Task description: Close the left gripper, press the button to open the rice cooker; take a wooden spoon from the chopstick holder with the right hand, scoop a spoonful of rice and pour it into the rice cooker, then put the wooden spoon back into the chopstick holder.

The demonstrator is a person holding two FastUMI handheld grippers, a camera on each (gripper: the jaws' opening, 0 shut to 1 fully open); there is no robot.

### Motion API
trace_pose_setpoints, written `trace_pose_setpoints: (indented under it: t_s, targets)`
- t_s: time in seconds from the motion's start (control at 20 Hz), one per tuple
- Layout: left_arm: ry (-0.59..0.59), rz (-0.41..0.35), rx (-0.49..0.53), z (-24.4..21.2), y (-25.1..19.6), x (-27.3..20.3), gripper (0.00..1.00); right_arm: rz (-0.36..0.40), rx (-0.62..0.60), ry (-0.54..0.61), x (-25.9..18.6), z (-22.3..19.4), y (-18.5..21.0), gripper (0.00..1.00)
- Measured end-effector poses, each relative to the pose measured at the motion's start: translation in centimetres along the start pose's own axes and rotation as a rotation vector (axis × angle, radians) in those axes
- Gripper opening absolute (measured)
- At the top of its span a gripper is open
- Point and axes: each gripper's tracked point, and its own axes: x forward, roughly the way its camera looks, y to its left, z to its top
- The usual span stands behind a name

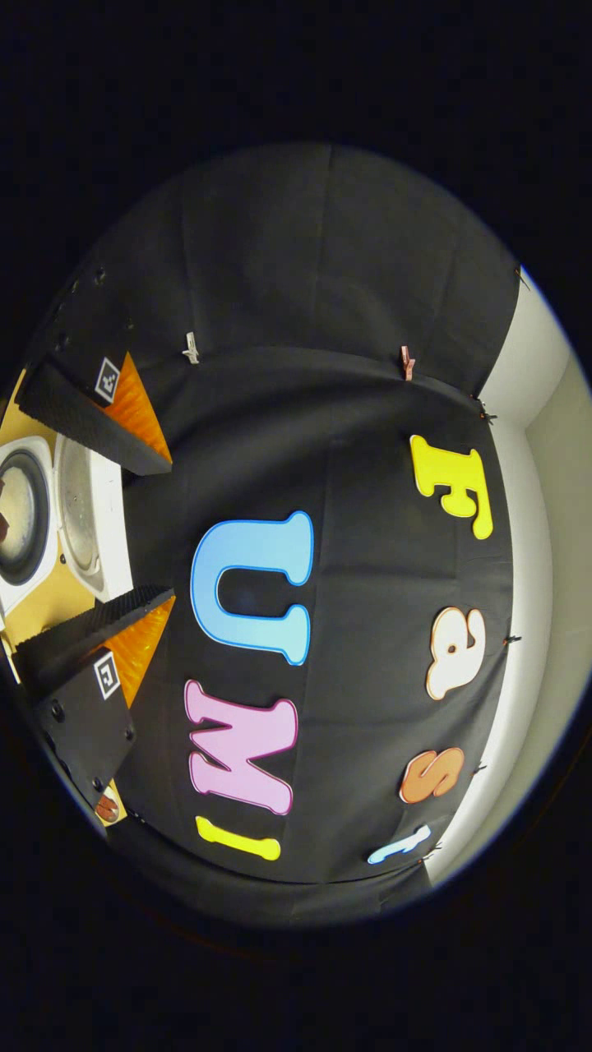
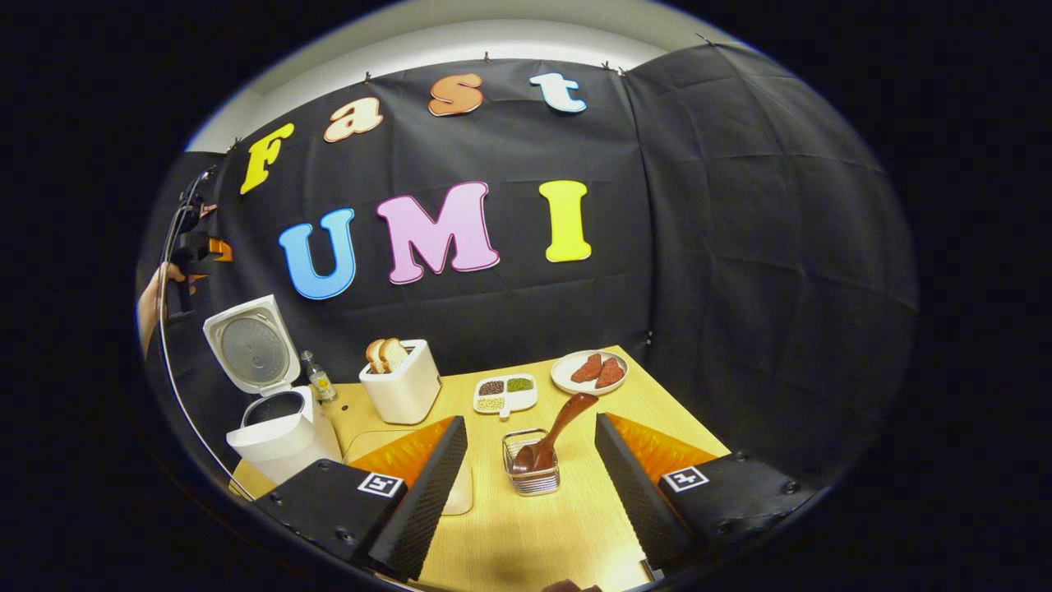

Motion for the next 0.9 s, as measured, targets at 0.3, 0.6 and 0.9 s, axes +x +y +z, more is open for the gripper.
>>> trace_pose_setpoints:
  t_s: [0.3,0.6,0.9]
  targets:
    - [0.060,0.022,0.028,-2.7,2.6,6.4,0.94,0.016,0.001,0.042,-0.5,-0.4,1.5,0.98]
    - [0.246,0.113,0.067,-8.9,4.4,9.5,0.94,0.002,0.020,0.082,-0.2,-1.8,0.2,0.98]
    - [0.354,0.148,-0.057,-11.3,3.2,6.6,0.96,0.018,0.064,0.076,0.6,-1.8,-0.9,0.99]
